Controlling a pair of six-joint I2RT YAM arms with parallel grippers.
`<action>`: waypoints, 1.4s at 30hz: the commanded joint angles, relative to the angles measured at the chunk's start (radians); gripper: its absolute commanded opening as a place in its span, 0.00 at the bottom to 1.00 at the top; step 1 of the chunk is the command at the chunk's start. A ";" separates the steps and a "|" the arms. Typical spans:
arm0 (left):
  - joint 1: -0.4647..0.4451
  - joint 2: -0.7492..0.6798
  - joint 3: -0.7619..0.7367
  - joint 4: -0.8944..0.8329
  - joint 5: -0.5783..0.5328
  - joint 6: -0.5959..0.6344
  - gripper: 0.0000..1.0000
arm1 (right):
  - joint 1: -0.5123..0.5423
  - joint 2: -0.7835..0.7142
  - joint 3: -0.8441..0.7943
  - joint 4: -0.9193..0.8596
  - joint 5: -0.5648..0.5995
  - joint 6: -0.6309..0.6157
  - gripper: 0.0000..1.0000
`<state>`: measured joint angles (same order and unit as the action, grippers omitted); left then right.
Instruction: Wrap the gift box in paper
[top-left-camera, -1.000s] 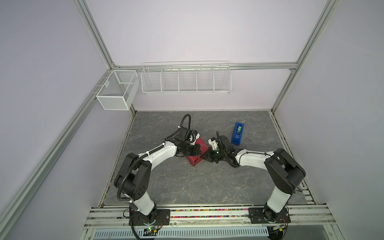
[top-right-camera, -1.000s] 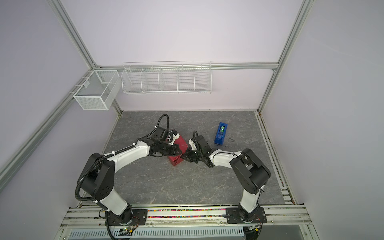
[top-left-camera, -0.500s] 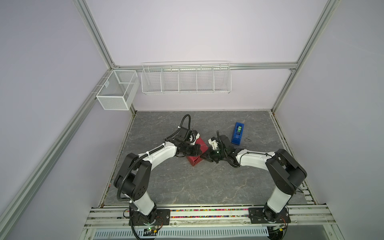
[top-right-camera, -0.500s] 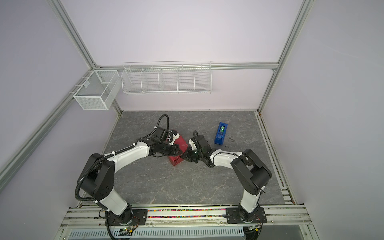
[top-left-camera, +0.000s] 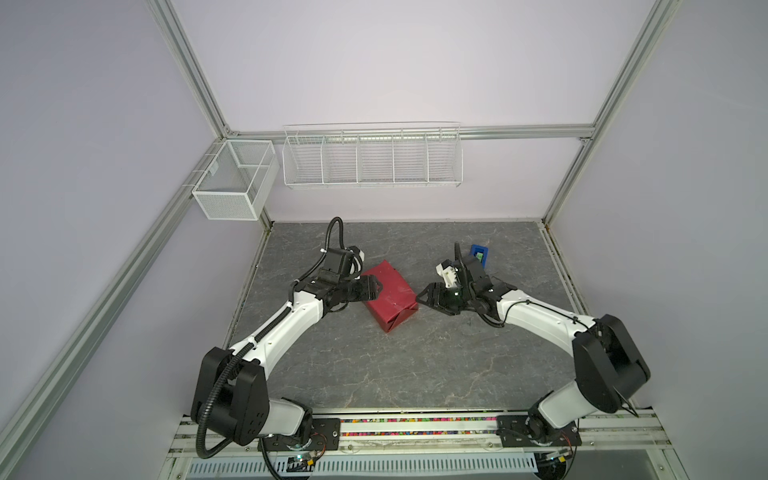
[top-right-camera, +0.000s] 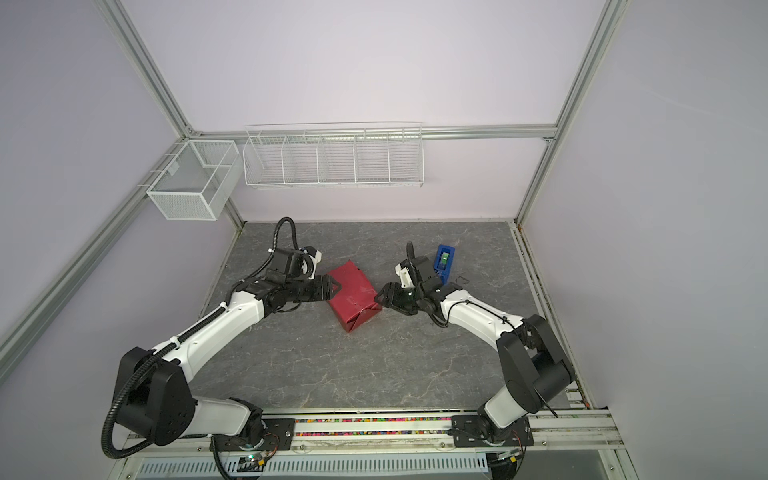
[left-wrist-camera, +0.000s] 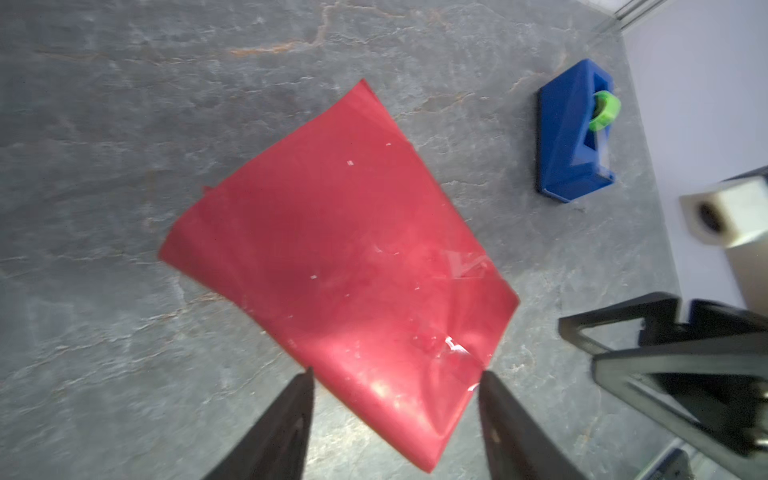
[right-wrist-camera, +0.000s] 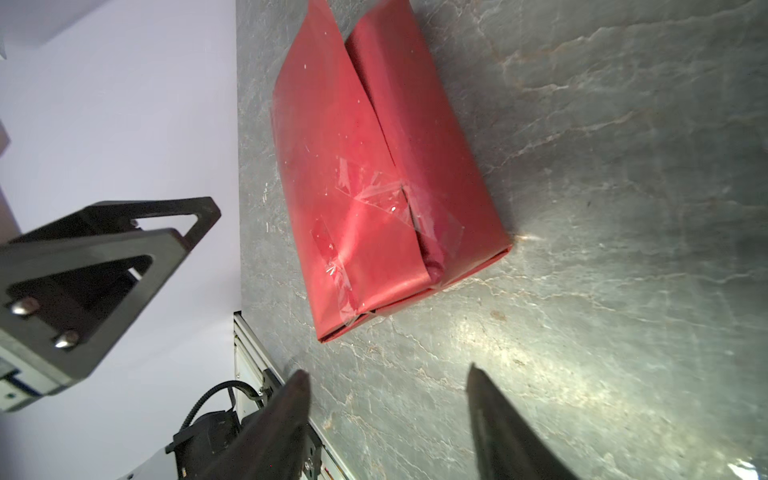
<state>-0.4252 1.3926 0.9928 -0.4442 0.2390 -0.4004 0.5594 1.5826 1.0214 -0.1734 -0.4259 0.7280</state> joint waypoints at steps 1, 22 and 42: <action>0.013 -0.007 -0.063 0.003 -0.035 -0.046 0.72 | -0.009 0.085 0.110 -0.092 -0.053 -0.159 0.75; 0.057 0.219 -0.057 0.131 0.089 0.057 0.84 | 0.137 0.282 0.279 -0.257 -0.154 -0.244 0.64; -0.064 0.471 0.254 -0.106 0.277 0.372 0.74 | -0.145 -0.067 0.046 -0.353 -0.102 -0.240 0.69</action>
<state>-0.4335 1.8191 1.1866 -0.4309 0.5362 -0.1444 0.4561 1.5227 1.0550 -0.4362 -0.4965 0.5571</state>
